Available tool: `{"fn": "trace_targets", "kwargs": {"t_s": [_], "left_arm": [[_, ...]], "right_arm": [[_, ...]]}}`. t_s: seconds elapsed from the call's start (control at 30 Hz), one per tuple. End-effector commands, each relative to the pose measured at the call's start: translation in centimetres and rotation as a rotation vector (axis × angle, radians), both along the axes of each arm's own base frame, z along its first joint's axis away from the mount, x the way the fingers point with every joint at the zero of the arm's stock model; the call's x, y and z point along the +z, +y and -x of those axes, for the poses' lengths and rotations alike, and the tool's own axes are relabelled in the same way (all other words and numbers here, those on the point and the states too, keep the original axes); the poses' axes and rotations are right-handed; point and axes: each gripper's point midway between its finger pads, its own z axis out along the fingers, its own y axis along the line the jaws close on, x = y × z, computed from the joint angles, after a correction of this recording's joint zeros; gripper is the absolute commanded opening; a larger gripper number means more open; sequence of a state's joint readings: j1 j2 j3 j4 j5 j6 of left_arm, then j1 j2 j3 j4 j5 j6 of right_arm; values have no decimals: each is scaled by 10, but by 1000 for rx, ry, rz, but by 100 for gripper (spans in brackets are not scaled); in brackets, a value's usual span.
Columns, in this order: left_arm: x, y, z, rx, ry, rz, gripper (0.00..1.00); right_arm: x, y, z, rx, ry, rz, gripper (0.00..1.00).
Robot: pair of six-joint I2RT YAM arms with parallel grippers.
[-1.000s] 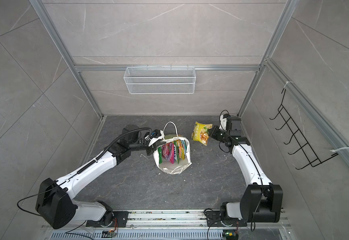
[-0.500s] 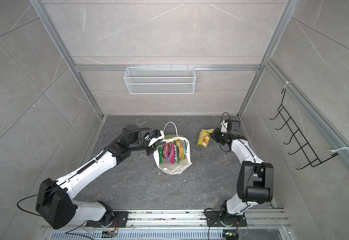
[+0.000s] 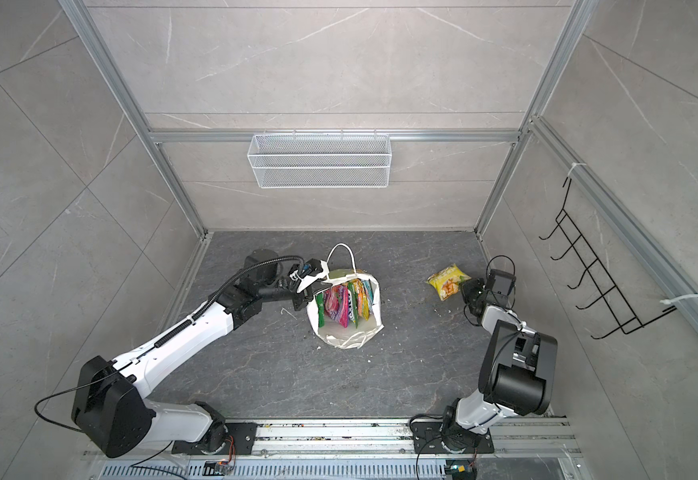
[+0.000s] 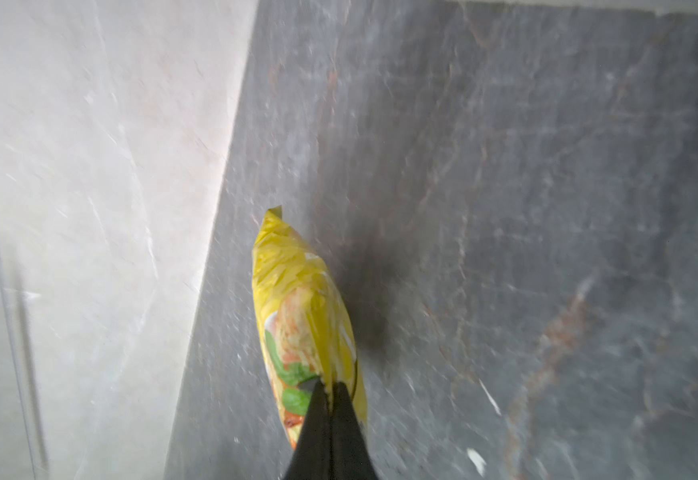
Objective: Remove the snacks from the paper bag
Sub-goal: 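Carry the yellow chip bag away from the bag and release it on the table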
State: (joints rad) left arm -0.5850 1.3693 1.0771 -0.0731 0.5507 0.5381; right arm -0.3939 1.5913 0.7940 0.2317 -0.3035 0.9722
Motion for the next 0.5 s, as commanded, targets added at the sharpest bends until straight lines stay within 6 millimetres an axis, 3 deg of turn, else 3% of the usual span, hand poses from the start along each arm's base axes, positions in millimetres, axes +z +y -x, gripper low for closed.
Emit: {"fn": "trace_targets", "kwargs": {"t_s": [0.0, 0.1, 0.33, 0.47], "left_arm": [[16, -7, -2, -25, -41, 34, 0], [17, -8, -2, -29, -45, 37, 0], [21, -8, -2, -33, -44, 41, 0], [20, -8, -1, -37, -44, 37, 0]], "right_arm": [[-6, -13, -10, -122, -70, -58, 0], [-20, -13, -19, -136, -61, -108, 0], [-47, -16, -16, -194, -24, -124, 0], [-52, -3, -25, -146, -47, -186, 13]]}}
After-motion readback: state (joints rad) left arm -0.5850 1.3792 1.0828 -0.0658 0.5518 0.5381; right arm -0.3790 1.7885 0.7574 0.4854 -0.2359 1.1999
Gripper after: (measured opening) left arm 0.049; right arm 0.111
